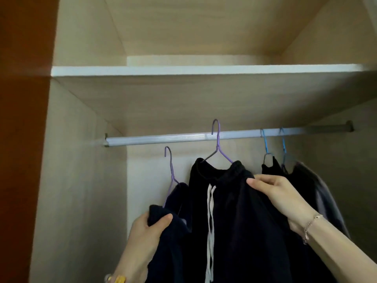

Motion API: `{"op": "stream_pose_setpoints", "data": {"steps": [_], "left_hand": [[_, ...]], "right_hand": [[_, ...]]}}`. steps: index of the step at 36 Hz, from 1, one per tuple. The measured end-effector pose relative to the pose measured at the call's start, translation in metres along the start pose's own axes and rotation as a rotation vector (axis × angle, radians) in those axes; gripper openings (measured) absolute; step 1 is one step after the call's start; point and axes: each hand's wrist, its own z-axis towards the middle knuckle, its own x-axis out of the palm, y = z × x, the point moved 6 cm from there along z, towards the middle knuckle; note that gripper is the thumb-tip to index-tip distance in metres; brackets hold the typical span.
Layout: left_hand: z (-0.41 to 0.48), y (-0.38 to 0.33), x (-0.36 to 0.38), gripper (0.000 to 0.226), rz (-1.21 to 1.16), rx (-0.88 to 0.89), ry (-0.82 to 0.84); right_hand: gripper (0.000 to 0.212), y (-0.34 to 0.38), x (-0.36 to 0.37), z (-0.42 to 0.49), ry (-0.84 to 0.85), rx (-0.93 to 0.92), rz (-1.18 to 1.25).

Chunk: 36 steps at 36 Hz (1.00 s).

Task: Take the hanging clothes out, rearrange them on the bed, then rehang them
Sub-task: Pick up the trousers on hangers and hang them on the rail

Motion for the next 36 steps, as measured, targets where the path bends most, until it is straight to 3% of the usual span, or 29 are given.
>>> {"op": "stream_pose_setpoints", "data": {"steps": [11, 19, 26, 29, 32, 36], "left_hand": [[0.024, -0.031, -0.001, 0.014, 0.087, 0.029, -0.011], [0.046, -0.013, -0.003, 0.014, 0.114, -0.085, -0.031], [0.073, 0.001, -0.008, 0.038, 0.094, -0.220, -0.054], [0.087, -0.015, -0.012, 0.029, 0.060, -0.169, -0.080], [0.098, -0.030, -0.016, 0.016, 0.031, -0.109, -0.096], [0.104, -0.032, -0.019, 0.014, 0.010, -0.104, -0.084]], "right_hand": [[0.028, 0.010, 0.020, 0.067, 0.065, -0.020, -0.064], [0.032, -0.015, 0.029, 0.077, 0.098, 0.038, -0.168], [0.026, -0.029, 0.034, 0.077, 0.142, 0.074, -0.224], [0.033, -0.027, 0.035, 0.075, 0.143, 0.044, -0.318], [0.028, -0.029, 0.035, 0.076, 0.152, 0.032, -0.367], [0.023, -0.029, 0.034, 0.075, 0.160, 0.019, -0.389]]}}
